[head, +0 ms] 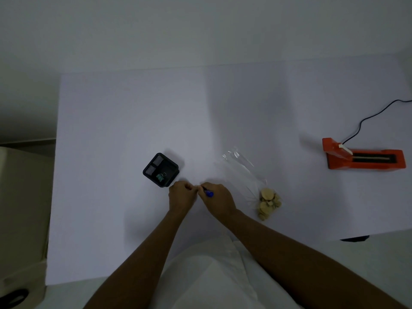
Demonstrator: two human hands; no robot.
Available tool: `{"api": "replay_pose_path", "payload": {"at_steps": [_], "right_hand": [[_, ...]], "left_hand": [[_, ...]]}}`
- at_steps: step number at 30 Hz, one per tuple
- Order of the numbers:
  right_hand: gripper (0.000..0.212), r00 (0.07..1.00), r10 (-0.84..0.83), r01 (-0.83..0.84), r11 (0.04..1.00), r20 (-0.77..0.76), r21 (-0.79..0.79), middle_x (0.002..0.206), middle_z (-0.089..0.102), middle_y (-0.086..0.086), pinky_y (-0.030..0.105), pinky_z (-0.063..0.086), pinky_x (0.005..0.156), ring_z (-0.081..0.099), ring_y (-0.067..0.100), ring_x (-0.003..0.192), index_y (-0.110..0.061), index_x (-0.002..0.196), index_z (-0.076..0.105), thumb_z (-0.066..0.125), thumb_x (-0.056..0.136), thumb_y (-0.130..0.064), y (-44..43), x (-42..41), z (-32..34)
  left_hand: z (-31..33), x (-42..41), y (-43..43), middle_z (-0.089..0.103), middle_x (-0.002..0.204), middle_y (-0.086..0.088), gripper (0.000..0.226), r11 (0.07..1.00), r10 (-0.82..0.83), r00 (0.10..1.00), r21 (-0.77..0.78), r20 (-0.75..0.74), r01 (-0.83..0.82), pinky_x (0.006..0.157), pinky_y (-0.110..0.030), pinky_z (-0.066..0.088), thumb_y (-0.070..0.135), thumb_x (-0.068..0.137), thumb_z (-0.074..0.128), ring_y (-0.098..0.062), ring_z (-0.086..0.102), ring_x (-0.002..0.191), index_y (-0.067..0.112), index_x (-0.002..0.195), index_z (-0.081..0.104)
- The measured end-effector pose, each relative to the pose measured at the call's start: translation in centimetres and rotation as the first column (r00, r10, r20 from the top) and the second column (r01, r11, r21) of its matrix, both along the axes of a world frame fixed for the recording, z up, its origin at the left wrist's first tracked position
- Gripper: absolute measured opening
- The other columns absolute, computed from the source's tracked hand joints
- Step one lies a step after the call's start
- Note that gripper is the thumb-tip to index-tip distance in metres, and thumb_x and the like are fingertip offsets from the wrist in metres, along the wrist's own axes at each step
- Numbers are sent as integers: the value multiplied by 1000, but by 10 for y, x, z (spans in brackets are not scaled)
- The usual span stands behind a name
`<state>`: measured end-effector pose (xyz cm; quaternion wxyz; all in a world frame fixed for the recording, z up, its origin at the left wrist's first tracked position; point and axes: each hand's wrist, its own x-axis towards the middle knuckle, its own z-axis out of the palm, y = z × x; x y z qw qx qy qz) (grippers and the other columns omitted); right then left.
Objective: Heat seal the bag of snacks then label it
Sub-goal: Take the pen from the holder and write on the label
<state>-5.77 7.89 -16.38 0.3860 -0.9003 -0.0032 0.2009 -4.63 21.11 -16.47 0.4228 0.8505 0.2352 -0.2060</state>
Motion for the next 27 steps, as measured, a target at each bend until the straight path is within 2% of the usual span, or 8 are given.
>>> {"api": "replay_pose_path", "payload": {"at_steps": [6, 12, 15, 20, 27], "right_hand": [[32, 999, -24, 23, 1000, -27, -16, 61, 61, 12, 41, 48, 55, 57, 28, 55, -5, 72, 60, 50, 96, -23, 0, 1, 3], [30, 999, -11, 9, 999, -38, -42, 61, 60, 10, 39, 48, 55, 50, 20, 52, -5, 70, 60, 51, 96, -19, 0, 2, 5], [30, 999, -9, 7, 999, -49, -45, 63, 62, 11, 39, 50, 57, 56, 24, 54, -5, 72, 61, 51, 96, -20, 1, 2, 7], [31, 998, -26, 21, 996, -60, -82, 64, 63, 12, 40, 51, 57, 60, 27, 57, -4, 73, 62, 49, 96, -22, 1, 3, 8], [33, 998, -33, 30, 997, -52, -65, 65, 63, 9, 38, 50, 57, 59, 24, 57, -7, 75, 64, 48, 97, -27, 0, 2, 8]], "left_hand": [[0, 0, 0, 66, 64, 1, 21, 1000, -2, 1000, -4, 4, 2, 53, -14, 42, 22, 84, 71, -6, 59, 55, 6, 72, 73], [-1, 0, 0, 67, 66, -1, 19, 1000, -11, 1000, -4, 9, 11, 55, -15, 44, 20, 84, 71, -5, 59, 54, 7, 71, 72], [0, 0, 0, 66, 67, 1, 18, 1000, -20, 1000, -1, 16, 20, 54, -13, 43, 20, 84, 71, -3, 57, 54, 6, 73, 73], [-1, 0, 1, 66, 64, 2, 19, 1000, -19, 1000, 9, 22, 19, 59, -21, 50, 21, 84, 72, -4, 59, 55, 7, 70, 73], [0, 0, 0, 68, 66, 1, 17, 1000, -7, 1000, 9, 11, 7, 61, -24, 51, 20, 83, 71, -7, 60, 57, 7, 71, 74]]}}
